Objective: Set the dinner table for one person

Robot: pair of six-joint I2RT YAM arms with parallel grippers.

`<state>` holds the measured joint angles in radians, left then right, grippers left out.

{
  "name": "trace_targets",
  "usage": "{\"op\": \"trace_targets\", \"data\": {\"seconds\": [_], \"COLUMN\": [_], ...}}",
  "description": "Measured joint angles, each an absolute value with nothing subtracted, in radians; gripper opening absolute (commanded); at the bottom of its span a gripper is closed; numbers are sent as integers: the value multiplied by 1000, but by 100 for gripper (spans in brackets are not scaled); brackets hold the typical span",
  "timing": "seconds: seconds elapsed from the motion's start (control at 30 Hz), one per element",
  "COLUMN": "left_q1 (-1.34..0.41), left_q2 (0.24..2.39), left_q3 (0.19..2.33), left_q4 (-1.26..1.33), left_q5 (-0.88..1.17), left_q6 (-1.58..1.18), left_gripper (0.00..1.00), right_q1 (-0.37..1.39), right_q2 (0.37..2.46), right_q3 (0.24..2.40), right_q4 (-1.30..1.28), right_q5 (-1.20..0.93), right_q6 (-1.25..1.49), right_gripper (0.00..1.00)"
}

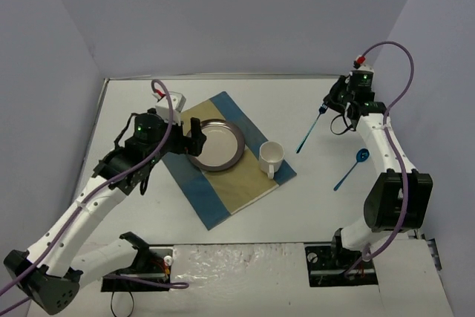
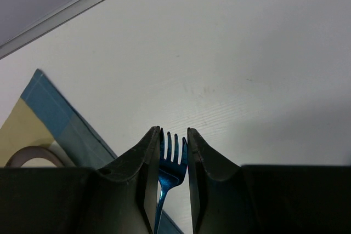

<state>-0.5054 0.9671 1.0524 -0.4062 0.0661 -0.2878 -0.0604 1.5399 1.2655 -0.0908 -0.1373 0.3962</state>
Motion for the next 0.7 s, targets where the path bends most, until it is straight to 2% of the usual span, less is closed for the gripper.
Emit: {"op": "trace_targets", "data": {"seconds": [0.37, 0.7], "left_q1": [-899, -1033], "left_q2": [1271, 1580], "left_q3": [1249, 1393], "left_q4": [-234, -36], "left_q5": [-207, -254], "left_q6": [-275, -255], "left_gripper": [95, 90], "right_q1": [70, 141], "right_q2": [1523, 1475], "right_q3": [1330, 1334], "right_q4": [-208, -245], "right_q5": [-135, -131], "right_q6": [474, 518], "right_gripper": [0, 0]}}
